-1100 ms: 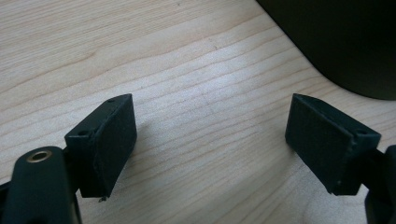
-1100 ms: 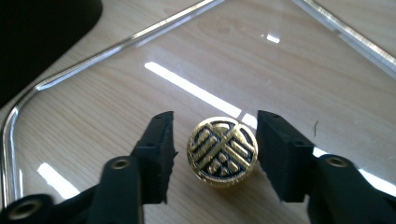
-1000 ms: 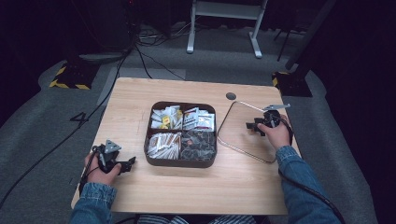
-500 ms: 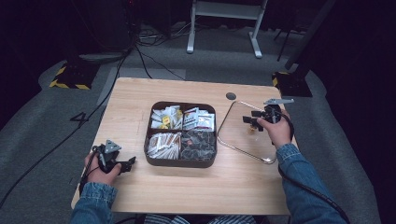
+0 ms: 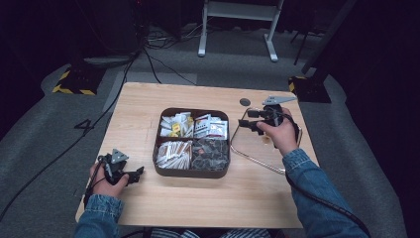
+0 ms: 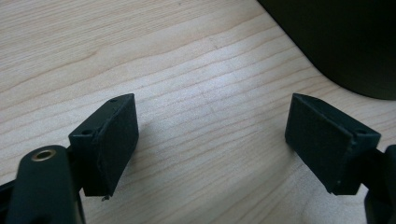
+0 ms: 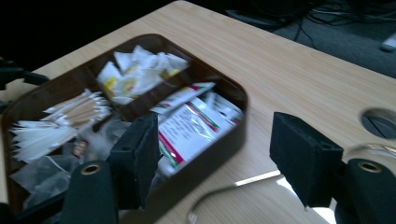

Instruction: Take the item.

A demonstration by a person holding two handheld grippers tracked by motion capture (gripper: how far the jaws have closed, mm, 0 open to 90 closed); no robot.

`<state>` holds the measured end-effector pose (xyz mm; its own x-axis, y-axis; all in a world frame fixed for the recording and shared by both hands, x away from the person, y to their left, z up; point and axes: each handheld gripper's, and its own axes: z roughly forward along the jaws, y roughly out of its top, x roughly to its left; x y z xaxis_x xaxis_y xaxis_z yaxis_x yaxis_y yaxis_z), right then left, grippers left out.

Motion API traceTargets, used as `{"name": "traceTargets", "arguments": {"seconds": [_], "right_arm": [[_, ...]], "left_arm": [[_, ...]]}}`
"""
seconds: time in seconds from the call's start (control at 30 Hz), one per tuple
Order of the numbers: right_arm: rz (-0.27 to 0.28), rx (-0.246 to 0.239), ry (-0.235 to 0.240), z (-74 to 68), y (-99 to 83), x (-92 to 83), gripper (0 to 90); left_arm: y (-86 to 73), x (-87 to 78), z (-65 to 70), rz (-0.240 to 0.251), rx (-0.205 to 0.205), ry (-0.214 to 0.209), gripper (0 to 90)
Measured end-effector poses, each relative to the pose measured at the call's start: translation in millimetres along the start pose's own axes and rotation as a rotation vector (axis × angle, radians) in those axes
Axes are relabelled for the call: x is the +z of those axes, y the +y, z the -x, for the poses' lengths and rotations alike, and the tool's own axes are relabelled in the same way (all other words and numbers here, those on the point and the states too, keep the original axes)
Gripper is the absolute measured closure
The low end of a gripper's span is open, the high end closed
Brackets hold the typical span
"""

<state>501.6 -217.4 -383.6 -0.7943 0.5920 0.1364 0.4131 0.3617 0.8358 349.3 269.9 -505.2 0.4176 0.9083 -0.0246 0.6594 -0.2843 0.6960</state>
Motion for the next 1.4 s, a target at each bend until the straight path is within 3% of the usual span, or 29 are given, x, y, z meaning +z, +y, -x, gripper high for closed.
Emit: {"name": "traceTargets", "arguments": {"seconds": [0.2, 0.5, 0.63, 0.73, 1.17, 1.4], "right_arm": [[-0.02, -0.062, 0.059, -26.0, 11.8, 24.5, 34.2], [-0.019, -0.097, 0.125, -57.9, 24.9, 53.8, 37.0], [-0.069, -0.105, 0.188, -75.3, 29.3, 68.8, 50.8], [-0.102, -0.152, 0.234, -91.8, 31.8, 81.3, 53.9], [-0.197, -0.29, 0.343, -147.4, 38.4, 136.9, 55.8], [-0.256, -0.338, 0.352, -166.9, 35.8, 164.7, 53.7]], "left_arm": [[0.7, 0.7, -1.5, -0.001, 0.003, -0.01, 17.2], [1.3, 1.3, -2.2, -0.002, 0.006, -0.012, 16.9], [1.2, 1.3, -2.2, -0.001, 0.005, -0.013, 16.9], [0.8, 0.8, -2.4, -0.002, 0.006, -0.014, 16.9], [-3.0, -2.7, -1.8, -0.001, -0.003, -0.002, 17.0], [-5.2, -5.2, -0.7, -0.004, -0.01, 0.004, 17.0]]}}
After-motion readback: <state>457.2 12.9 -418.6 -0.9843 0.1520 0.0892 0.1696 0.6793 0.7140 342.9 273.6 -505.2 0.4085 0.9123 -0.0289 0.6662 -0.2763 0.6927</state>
